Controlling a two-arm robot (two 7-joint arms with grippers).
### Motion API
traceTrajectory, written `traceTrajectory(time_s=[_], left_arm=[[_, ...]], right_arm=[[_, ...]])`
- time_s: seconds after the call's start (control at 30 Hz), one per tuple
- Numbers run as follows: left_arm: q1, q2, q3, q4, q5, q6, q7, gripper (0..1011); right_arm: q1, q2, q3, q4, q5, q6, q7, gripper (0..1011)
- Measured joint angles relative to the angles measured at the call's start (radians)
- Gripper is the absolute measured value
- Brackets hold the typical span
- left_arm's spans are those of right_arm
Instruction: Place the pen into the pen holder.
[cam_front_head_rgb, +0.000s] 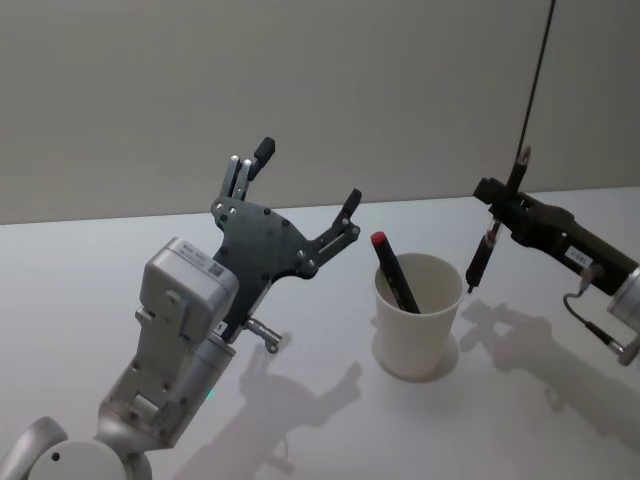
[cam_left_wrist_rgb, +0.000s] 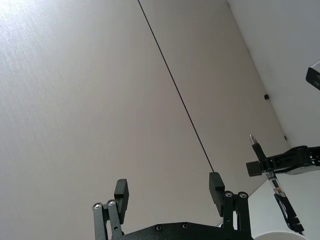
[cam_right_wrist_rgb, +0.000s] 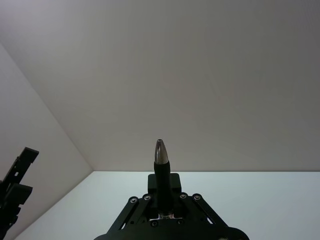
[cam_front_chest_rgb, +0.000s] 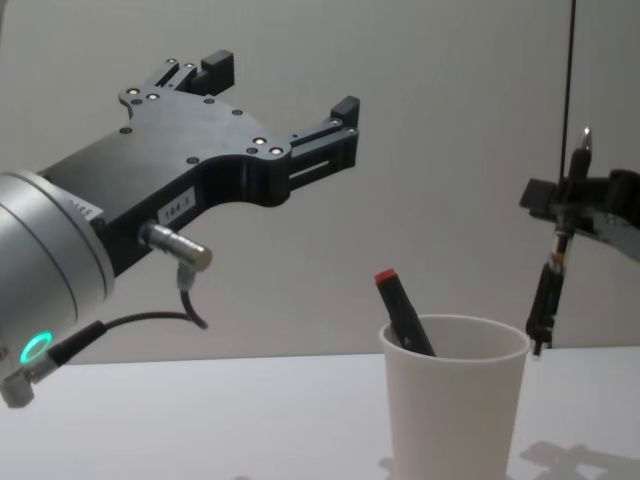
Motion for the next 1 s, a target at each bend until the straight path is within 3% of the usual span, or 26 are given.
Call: traceTrajectory(time_s=[0.27,0.57,0.73,1.0], left_arm=[[0.0,0.0,0.0,0.0,0.0,0.0,0.0,1001],[0.0,0.0,0.0,0.0,0.0,0.0,0.0,1001],[0.0,0.0,0.0,0.0,0.0,0.0,0.0,1001],[0.0,0.0,0.0,0.0,0.0,0.0,0.0,1001]], right_arm=[[0.013,-0.004,0.013,-0.013,0.046,-0.029,0.014,132],[0.063,-0.014,0.037,-0.035,0.082,-0.04,0.029,133],[0.084,-0.021,0.039,-0.038,0.076,-0.029,0.035,132],[0.106,-0.03,0.027,-0.034,0.018,0.019,0.048,132]])
